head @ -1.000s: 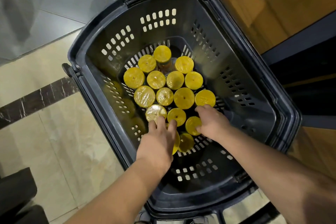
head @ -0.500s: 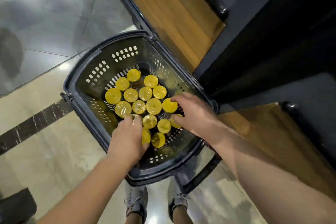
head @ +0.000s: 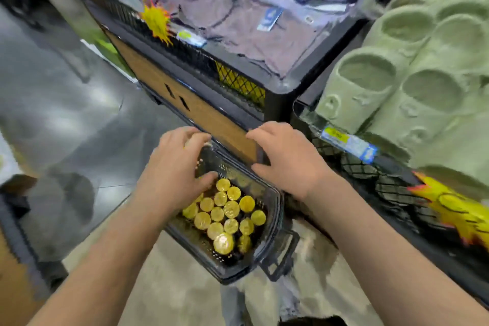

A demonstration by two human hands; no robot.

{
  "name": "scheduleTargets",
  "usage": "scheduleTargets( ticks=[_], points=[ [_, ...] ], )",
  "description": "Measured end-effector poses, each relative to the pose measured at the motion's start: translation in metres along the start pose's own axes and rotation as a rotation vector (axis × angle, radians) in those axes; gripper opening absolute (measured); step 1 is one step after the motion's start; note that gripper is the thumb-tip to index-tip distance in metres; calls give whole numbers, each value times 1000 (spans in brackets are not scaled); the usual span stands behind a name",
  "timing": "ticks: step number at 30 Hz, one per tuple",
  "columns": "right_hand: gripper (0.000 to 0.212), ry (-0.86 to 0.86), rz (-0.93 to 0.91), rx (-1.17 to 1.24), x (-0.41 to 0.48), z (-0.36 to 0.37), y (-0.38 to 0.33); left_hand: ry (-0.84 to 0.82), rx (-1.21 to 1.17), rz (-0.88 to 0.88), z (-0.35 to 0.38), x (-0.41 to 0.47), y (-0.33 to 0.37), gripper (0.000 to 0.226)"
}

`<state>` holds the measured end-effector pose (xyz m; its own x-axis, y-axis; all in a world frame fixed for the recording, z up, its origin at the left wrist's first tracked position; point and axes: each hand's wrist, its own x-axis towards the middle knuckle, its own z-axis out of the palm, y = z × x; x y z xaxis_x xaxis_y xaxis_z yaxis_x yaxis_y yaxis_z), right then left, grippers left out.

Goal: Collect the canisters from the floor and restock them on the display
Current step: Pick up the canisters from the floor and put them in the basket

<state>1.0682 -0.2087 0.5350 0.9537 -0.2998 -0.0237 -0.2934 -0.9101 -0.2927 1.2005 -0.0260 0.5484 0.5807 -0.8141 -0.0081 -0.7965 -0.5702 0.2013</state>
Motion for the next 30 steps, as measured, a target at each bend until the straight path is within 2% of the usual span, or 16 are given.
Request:
scheduleTargets(
  ticks=[8, 16, 22, 30],
  points=[
    [64, 196, 127, -87, -65, -155, -14, 165, 42, 254, -148, 12, 81, 74],
    [63, 425, 394, -184, -136, -250, -49, 218, 28, 568, -226, 16, 138, 73],
    [64, 510, 682, -263, -212, -278, -76, 259, -70, 857, -245, 5, 191, 69],
    [56, 481, 1046, -378, -344, -279, -100, 123, -120, 1163, -225, -54, 295, 73]
  ],
)
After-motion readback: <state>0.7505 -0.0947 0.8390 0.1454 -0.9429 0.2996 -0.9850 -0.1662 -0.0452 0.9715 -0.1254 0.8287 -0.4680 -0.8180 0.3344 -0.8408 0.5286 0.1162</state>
